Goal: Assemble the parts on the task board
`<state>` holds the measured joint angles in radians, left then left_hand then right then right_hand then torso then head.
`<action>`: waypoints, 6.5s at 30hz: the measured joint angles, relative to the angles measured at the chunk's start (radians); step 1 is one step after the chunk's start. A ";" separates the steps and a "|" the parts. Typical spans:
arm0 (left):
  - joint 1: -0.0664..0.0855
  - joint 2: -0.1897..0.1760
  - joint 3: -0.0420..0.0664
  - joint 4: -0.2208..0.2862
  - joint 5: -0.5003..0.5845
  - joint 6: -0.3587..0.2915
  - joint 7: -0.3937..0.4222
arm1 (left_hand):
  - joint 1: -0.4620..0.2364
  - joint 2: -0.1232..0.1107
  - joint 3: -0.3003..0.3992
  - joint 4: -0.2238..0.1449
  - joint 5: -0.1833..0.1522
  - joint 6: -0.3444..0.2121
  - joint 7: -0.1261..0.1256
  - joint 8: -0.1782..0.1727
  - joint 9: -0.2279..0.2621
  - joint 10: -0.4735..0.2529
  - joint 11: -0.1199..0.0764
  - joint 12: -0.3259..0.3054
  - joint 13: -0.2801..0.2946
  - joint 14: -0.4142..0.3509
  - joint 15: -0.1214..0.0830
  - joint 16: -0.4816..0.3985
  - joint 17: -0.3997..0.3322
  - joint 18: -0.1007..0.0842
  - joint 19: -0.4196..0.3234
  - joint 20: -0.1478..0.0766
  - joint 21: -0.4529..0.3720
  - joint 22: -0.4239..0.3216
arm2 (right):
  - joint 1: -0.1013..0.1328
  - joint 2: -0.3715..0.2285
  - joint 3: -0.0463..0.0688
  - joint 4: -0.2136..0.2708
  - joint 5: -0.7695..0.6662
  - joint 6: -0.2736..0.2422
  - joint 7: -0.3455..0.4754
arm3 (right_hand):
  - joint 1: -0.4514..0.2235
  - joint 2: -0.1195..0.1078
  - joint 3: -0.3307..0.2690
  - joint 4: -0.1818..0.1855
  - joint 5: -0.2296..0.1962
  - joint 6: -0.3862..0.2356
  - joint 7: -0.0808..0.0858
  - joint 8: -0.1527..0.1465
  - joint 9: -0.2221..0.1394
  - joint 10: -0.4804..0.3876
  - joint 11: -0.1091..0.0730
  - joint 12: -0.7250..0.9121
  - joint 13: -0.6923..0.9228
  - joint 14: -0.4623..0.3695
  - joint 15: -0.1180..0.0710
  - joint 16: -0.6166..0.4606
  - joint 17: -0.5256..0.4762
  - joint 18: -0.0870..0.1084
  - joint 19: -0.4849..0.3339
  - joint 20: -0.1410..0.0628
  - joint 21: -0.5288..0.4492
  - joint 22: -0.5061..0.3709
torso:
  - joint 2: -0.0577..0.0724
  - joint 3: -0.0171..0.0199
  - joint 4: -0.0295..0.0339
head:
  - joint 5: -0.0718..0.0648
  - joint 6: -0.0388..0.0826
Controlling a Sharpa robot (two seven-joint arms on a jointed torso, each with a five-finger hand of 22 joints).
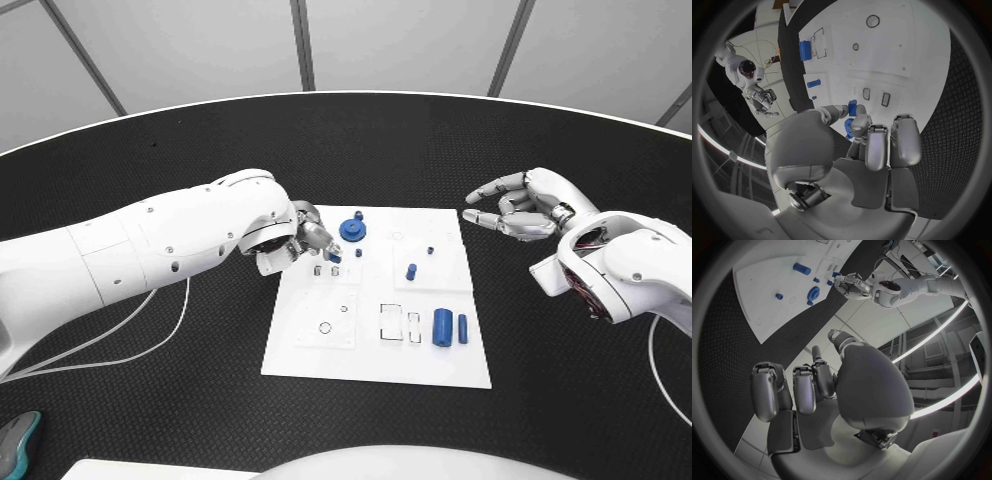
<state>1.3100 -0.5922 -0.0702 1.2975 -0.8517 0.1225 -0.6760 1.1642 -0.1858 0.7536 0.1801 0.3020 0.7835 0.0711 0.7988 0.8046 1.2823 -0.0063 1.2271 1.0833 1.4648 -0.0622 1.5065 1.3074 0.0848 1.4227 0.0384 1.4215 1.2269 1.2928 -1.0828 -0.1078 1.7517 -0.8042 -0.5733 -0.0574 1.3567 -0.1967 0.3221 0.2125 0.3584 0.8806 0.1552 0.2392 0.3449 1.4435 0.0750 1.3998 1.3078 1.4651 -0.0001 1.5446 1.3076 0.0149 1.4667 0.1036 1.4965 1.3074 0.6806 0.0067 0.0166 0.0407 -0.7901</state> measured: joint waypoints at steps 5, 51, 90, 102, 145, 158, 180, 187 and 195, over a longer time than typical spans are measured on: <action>-0.012 -0.001 -0.001 0.006 -0.038 0.001 0.005 | -0.011 -0.007 0.007 -0.015 0.000 0.007 0.000 0.000 0.002 0.006 -0.001 0.008 0.011 0.000 0.000 0.000 0.000 0.000 0.003 -0.003 0.000 0.003 | 0.000 0.001 0.000 0.000 0.000 0.000 0.000 | 0.000 0.000 0.000 0.000 0.000 0.000 0.000 0.000 -0.001 0.000 0.000 0.000 0.000 0.000 0.000 0.000 0.000 0.000 0.000 0.000 0.000 0.000 | 0.000 -0.0001 -0.0012 | 0.005 0.000; -0.028 0.020 -0.002 -0.015 -0.124 0.058 0.001 | -0.019 -0.015 0.014 -0.033 0.002 0.012 -0.001 0.003 0.001 0.019 -0.006 0.020 0.021 0.004 -0.004 0.000 0.000 0.000 0.003 -0.003 0.000 0.006 | 0.000 0.006 0.000 -0.004 0.000 0.002 0.001 | 0.000 0.000 0.000 0.000 0.000 0.000 0.000 0.000 -0.001 0.000 0.000 0.000 0.000 0.000 0.000 0.000 0.000 0.000 0.000 0.000 0.000 0.000 | 0.003 0.0002 -0.0034 | 0.011 -0.004; -0.027 0.037 -0.002 -0.033 -0.124 0.095 -0.011 | -0.022 -0.024 0.011 -0.035 0.004 0.021 -0.003 0.005 0.002 0.028 -0.008 0.026 0.030 0.000 -0.007 0.000 0.000 0.000 0.005 -0.005 0.004 0.009 | 0.000 0.007 0.000 -0.004 0.000 0.004 0.000 | 0.000 0.000 0.000 0.000 0.000 0.000 0.000 0.000 -0.001 0.000 0.000 0.000 0.000 0.000 0.000 0.000 0.000 0.000 0.000 0.000 0.000 0.000 | 0.003 0.0013 -0.0035 | 0.010 -0.011; -0.027 0.056 -0.002 -0.048 -0.124 0.099 -0.016 | -0.024 -0.027 0.011 -0.035 0.003 0.023 -0.001 0.011 0.003 0.029 -0.006 0.026 0.032 0.000 -0.007 0.000 0.000 0.000 0.005 -0.005 0.004 0.009 | 0.000 0.007 0.000 -0.003 0.000 0.005 0.000 | 0.000 0.000 0.000 0.000 0.000 0.000 0.000 0.000 -0.001 0.000 0.000 0.000 0.000 0.000 0.000 0.000 0.000 0.000 0.000 0.000 0.000 0.000 | 0.004 0.0013 -0.0040 | 0.008 -0.015; -0.028 0.066 -0.003 -0.080 -0.119 0.115 -0.022 | -0.104 -0.048 -0.147 -0.002 0.100 0.064 -0.028 -0.025 -0.025 0.024 -0.023 0.019 0.016 0.002 -0.016 0.000 0.000 0.000 0.013 -0.013 0.004 0.016 | 0.000 0.010 0.000 -0.007 0.000 0.004 -0.002 | 0.000 0.000 -0.005 0.010 0.005 0.000 0.000 0.000 -0.004 0.000 0.000 0.000 0.000 0.000 0.000 -0.004 0.000 0.000 0.000 0.000 -0.012 0.000 | 0.002 0.0001 -0.0029 | 0.000 -0.021; -0.028 0.061 -0.003 -0.079 -0.105 0.108 -0.022 | -0.108 -0.052 -0.251 0.064 0.100 0.067 -0.025 -0.025 -0.025 0.024 -0.023 0.019 0.018 0.002 -0.016 0.000 0.000 0.000 0.013 -0.013 0.004 0.017 | 0.000 0.011 0.000 -0.011 0.000 0.002 -0.005 | -0.005 -0.005 -0.007 0.013 0.005 0.000 0.000 0.000 -0.005 0.000 0.000 0.000 0.000 0.000 0.000 -0.008 0.000 0.000 0.000 0.000 -0.012 0.000 | 0.002 0.0007 -0.0034 | 0.002 -0.019; -0.023 0.001 -0.001 -0.017 -0.053 0.086 -0.022 | -0.108 -0.052 -0.324 0.109 0.061 0.067 -0.025 -0.029 -0.025 0.027 -0.019 0.019 0.022 0.002 -0.016 0.000 0.000 0.000 0.013 -0.013 0.004 0.016 | 0.000 0.017 0.000 -0.032 0.000 -0.007 0.001 | -0.005 -0.005 -0.010 0.016 0.009 0.000 0.000 0.000 -0.006 0.000 0.000 0.000 0.000 0.000 0.000 -0.008 0.000 0.000 0.000 0.000 -0.016 0.000 | -0.002 0.0000 -0.0017 | 0.007 -0.008; 0.006 -0.040 0.015 0.005 -0.040 0.091 -0.004 | -0.101 -0.044 -0.352 0.110 0.061 0.042 -0.009 -0.052 -0.030 -0.030 -0.005 -0.035 -0.051 0.002 -0.016 0.000 0.000 0.000 0.000 -0.012 -0.020 -0.024 | -0.001 0.017 0.000 -0.043 0.000 -0.009 0.001 | -0.005 -0.005 -0.010 0.016 0.009 0.000 0.000 0.000 -0.006 0.000 0.000 0.000 0.000 0.000 0.000 -0.008 0.000 0.000 0.000 0.000 -0.016 0.000 | -0.002 -0.0007 -0.0018 | 0.005 0.011; 0.069 -0.037 0.026 -0.061 -0.036 0.117 0.009 | -0.076 -0.039 -0.363 0.110 0.061 0.013 0.004 -0.074 -0.043 -0.052 0.010 -0.054 -0.081 0.000 -0.007 0.000 0.000 0.000 -0.008 -0.006 -0.031 -0.045 | -0.001 0.020 -0.001 -0.049 0.000 -0.007 0.000 | -0.008 -0.008 -0.007 0.018 0.009 0.000 0.000 0.000 -0.006 0.000 0.000 0.000 0.000 0.000 0.000 -0.008 0.000 0.000 0.000 0.000 -0.016 0.000 | 0.002 -0.0007 -0.0025 | 0.008 0.027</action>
<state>1.3786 -0.6294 -0.0445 1.2368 -0.8881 0.2390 -0.6668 1.0878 -0.2247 0.3904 0.2898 0.3632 0.7969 0.0749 0.7243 0.7616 1.2307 0.0033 1.1731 1.0020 1.4650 -0.0690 1.5065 1.3075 0.0849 1.4144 0.0323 1.3908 1.1821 1.2919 -1.0631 -0.1085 1.7025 -0.8041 -0.5802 -0.0577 1.3484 -0.2049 0.3148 0.2308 0.3677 0.8806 0.1552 0.2392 0.3391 1.4435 0.0750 1.3996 1.3080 1.4651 -0.0001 1.5370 1.3073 0.0150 1.4667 0.1036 1.4810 1.3073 0.6823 0.0060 0.0141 0.0485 -0.7631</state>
